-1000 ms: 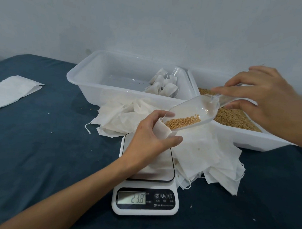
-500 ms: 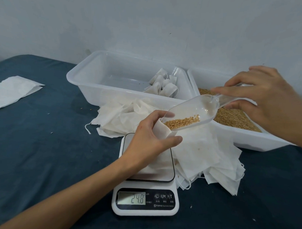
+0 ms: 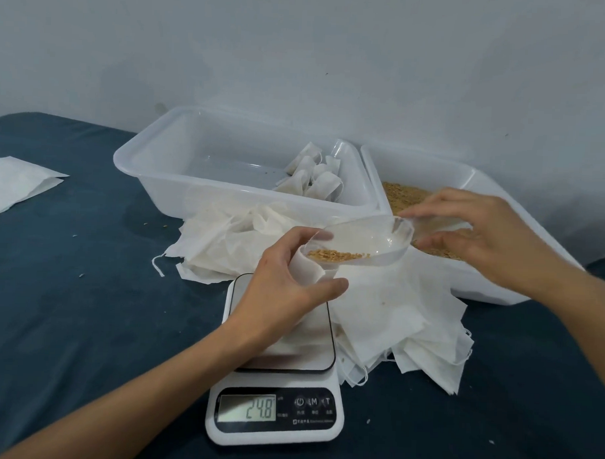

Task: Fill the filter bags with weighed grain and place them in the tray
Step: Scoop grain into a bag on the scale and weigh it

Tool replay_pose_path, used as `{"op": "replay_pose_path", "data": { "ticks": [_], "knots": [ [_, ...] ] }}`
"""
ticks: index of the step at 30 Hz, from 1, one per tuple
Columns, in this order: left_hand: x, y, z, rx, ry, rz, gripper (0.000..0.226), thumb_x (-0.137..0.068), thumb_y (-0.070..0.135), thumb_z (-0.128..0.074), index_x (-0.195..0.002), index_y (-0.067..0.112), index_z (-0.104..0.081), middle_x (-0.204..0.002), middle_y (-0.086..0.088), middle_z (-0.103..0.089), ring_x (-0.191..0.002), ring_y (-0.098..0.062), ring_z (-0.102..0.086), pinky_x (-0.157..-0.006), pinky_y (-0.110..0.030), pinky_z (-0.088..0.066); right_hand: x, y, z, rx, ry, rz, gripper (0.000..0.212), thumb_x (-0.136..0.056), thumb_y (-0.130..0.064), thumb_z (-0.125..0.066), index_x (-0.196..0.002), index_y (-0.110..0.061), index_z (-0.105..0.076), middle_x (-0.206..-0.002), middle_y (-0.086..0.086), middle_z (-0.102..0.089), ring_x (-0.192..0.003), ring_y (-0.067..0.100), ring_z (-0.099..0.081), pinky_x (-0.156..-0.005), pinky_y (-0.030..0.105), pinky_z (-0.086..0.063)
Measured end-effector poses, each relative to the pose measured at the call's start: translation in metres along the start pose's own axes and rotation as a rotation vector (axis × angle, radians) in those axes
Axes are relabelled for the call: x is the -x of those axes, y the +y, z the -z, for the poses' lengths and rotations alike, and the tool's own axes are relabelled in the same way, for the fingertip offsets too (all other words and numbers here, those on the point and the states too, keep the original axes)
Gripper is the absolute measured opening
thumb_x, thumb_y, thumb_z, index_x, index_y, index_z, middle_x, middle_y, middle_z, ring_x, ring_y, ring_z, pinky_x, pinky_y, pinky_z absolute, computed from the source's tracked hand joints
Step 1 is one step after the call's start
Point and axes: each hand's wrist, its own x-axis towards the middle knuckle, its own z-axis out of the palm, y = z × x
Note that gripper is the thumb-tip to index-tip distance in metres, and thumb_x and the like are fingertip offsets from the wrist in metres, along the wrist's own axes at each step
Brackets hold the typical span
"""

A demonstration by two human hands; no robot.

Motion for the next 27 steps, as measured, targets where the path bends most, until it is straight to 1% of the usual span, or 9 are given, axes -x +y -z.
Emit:
{"op": "replay_pose_path", "data": {
  "ticks": [3,7,11,16,19,22,23,25,27],
  "knots": [
    [0.001,-0.001,0.000,0.000,-0.003,0.033,0.051,-0.068,0.030,-0.085,-0.113,0.044,-0.067,-0.110,0.008,-0.073,-0.098,-0.013,-0.070,-0.082,-0.019,-0.054,0.003,0.022,-0.004,-0.151,0.021,-0.115,0.035,-0.085,-0.005,-0.077,-0.114,-0.024,-0.073,-0.109,-0.019,-0.069,-0.106,-0.005,-0.062,-0.087,0.004,-0.041],
    [0.003,-0.001,-0.003,-0.020,-0.039,0.045,0.051,-0.075,0.019,-0.091,-0.112,0.045,-0.068,-0.101,0.015,-0.073,-0.078,0.001,-0.067,-0.068,-0.010,-0.051,0.001,0.072,0.000,-0.059,0.109,-0.329,0.027,-0.090,-0.016,-0.074,-0.114,-0.024,-0.065,-0.105,-0.019,-0.069,-0.103,-0.002,-0.063,-0.081,0.001,-0.039],
    [0.004,-0.002,-0.004,-0.067,-0.037,0.037,0.048,-0.079,0.015,-0.087,-0.108,0.048,-0.068,-0.099,0.020,-0.072,-0.079,0.002,-0.067,-0.068,-0.009,-0.050,0.001,0.117,-0.001,0.161,0.097,-0.669,0.033,-0.092,-0.020,-0.074,-0.121,-0.014,-0.061,-0.111,-0.002,-0.064,-0.100,0.016,-0.058,-0.084,0.028,-0.042],
    [0.000,-0.004,-0.004,-0.068,-0.087,0.054,0.014,-0.089,0.023,-0.080,-0.092,0.036,-0.078,-0.091,0.008,-0.078,-0.078,-0.006,-0.071,-0.064,-0.013,-0.051,-0.001,0.140,-0.008,0.273,-0.066,-0.879,0.035,-0.085,-0.021,-0.082,-0.115,-0.012,-0.066,-0.120,0.010,-0.066,-0.104,0.025,-0.060,-0.085,0.033,-0.047],
    [-0.001,-0.005,-0.005,-0.049,-0.125,0.051,0.021,-0.099,0.026,-0.067,-0.083,0.028,-0.081,-0.090,0.004,-0.081,-0.085,-0.007,-0.073,-0.072,-0.011,-0.050,-0.007,0.139,-0.011,0.306,-0.117,-0.856,0.036,-0.084,-0.021,-0.082,-0.115,-0.011,-0.067,-0.119,0.010,-0.067,-0.103,0.026,-0.060,-0.088,0.035,-0.050],
    [0.000,-0.002,-0.005,-0.004,-0.132,0.015,0.019,-0.098,0.030,-0.062,-0.090,0.027,-0.080,-0.087,-0.004,-0.080,-0.077,-0.018,-0.073,-0.074,-0.021,-0.056,-0.010,0.129,-0.013,0.401,-0.129,-0.825,0.031,-0.089,-0.019,-0.076,-0.118,-0.013,-0.067,-0.121,0.009,-0.067,-0.105,0.026,-0.062,-0.093,0.039,-0.052],
    [0.000,-0.001,-0.005,0.016,-0.131,0.003,0.016,-0.096,0.031,-0.062,-0.096,0.030,-0.078,-0.086,-0.006,-0.079,-0.073,-0.020,-0.072,-0.071,-0.024,-0.057,-0.010,0.122,-0.013,0.461,-0.062,-0.770,0.031,-0.091,-0.019,-0.073,-0.120,-0.013,-0.065,-0.122,0.009,-0.065,-0.107,0.027,-0.061,-0.094,0.042,-0.051],
    [0.000,-0.001,-0.006,0.007,-0.128,-0.030,0.022,-0.098,0.027,-0.062,-0.116,0.037,-0.069,-0.083,-0.007,-0.079,-0.066,-0.019,-0.068,-0.070,-0.019,-0.054,-0.011,0.095,-0.020,0.395,0.248,-0.553,0.021,-0.094,-0.018,-0.069,-0.115,-0.016,-0.067,-0.112,0.003,-0.067,-0.102,0.020,-0.063,-0.091,0.040,-0.052],
    [-0.001,-0.001,-0.007,-0.048,-0.136,-0.066,0.042,-0.102,0.021,-0.063,-0.136,0.043,-0.052,-0.082,-0.005,-0.079,-0.065,-0.020,-0.068,-0.072,-0.012,-0.050,-0.011,0.051,-0.033,0.007,0.468,-0.310,0.007,-0.095,-0.019,-0.069,-0.099,-0.021,-0.073,-0.092,-0.009,-0.071,-0.084,0.008,-0.065,-0.080,0.027,-0.055]
  ]
}}
